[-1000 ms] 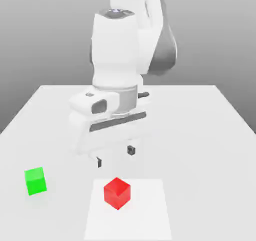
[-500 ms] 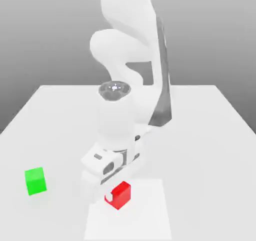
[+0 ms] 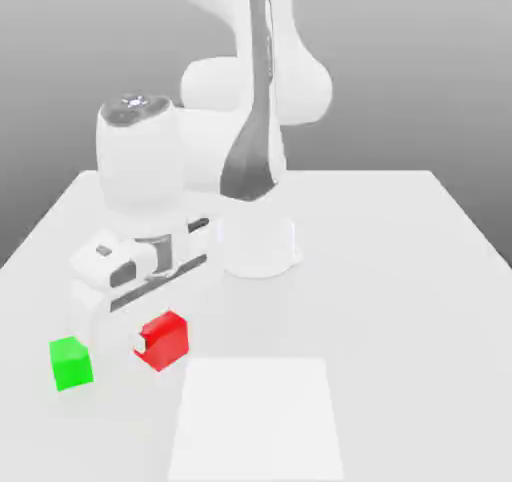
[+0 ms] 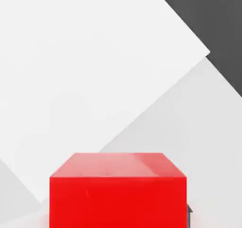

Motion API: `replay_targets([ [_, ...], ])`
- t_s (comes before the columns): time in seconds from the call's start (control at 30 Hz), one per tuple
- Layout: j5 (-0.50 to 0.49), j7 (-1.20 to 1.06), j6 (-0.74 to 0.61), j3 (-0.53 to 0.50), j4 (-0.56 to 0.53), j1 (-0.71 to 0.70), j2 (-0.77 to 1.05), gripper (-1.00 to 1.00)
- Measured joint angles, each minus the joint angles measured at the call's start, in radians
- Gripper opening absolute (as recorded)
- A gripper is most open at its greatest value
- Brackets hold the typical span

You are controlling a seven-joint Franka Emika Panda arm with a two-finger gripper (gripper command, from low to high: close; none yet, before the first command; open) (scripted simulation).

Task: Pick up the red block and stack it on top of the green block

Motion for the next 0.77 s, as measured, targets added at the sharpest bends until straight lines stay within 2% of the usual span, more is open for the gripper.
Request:
replay_targets([
  [0.17,0.002,-0.208,-0.043,-0.065,0.036,-0.155,-0.006,-1.0],
  [0.33,0.137,-0.335,0.089,0.003,0.049,-0.198,0.148,-1.0],
  [0.37,0.165,-0.356,0.118,0.021,0.051,-0.208,0.18,1.0],
  [0.6,0.171,-0.361,0.125,0.025,0.051,-0.212,0.186,1.0],
  [0.77,0.036,-0.264,-0.013,-0.001,0.043,-0.217,0.031,1.0],
])
